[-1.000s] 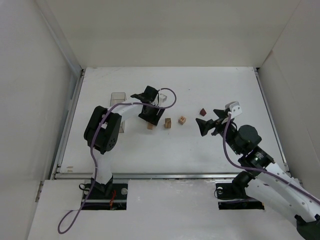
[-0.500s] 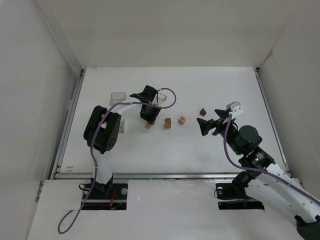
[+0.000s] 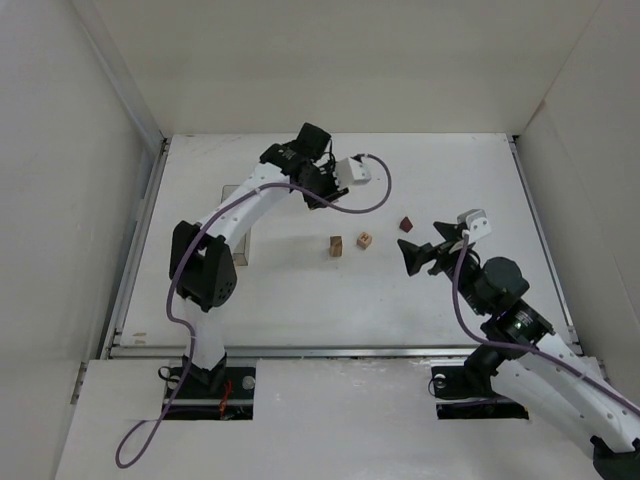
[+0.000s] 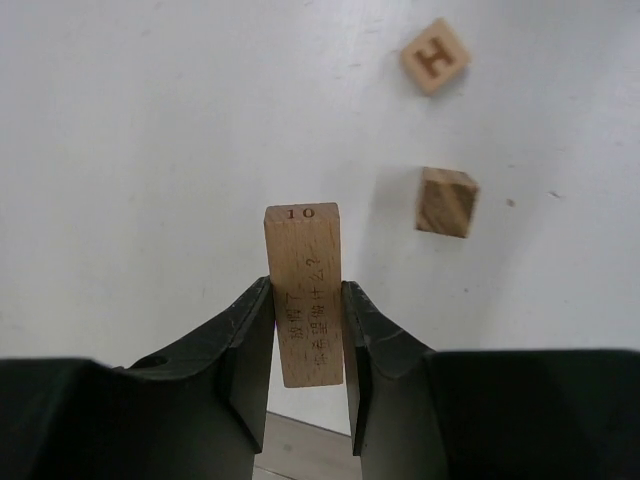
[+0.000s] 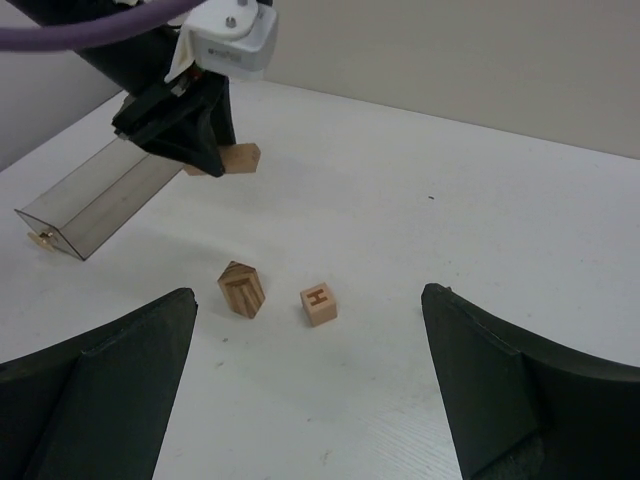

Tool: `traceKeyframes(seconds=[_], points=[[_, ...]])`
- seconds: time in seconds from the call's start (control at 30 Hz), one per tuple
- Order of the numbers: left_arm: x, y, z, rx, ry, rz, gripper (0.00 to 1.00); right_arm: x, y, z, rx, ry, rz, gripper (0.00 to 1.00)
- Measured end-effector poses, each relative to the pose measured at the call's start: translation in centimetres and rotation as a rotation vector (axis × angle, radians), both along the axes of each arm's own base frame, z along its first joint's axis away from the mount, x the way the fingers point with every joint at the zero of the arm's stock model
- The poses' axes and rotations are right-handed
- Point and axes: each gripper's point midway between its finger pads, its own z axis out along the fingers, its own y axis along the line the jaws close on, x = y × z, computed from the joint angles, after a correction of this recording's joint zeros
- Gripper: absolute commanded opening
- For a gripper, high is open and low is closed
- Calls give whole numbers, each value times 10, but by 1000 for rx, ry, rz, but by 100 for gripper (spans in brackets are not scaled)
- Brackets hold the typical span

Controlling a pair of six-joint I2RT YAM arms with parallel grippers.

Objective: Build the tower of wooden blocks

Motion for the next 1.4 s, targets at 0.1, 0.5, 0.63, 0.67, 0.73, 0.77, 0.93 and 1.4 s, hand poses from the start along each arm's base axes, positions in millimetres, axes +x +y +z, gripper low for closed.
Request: traceKeyframes(seconds=[0.1, 0.5, 0.63, 0.67, 0.73, 0.77, 0.93, 1.4], points=[[-28, -20, -1, 36, 11, -141, 0, -3, -4, 3, 2, -14, -6, 100], [-73, -43, -36, 121, 139, -245, 0, -13, -15, 16, 9, -74, -16, 100], [-70, -43, -52, 146, 174, -195, 0, -13, -15, 12, 0, -63, -16, 100], [-70, -43, -55, 150, 179, -189, 0, -13, -15, 10, -2, -60, -16, 100], [-69, -42, -59, 153, 182, -178, 0, -13, -15, 7, -7, -54, -16, 100], [-70, -41, -60, 156, 184, -174, 0, -13, -15, 6, -9, -51, -15, 100], [-70, -39, -68, 169, 182, -166, 0, -13, -15, 6, -9, -51, -15, 100], [-64, -39, -71, 176, 158, -151, 0, -15, -17, 9, -2, -61, -16, 100]])
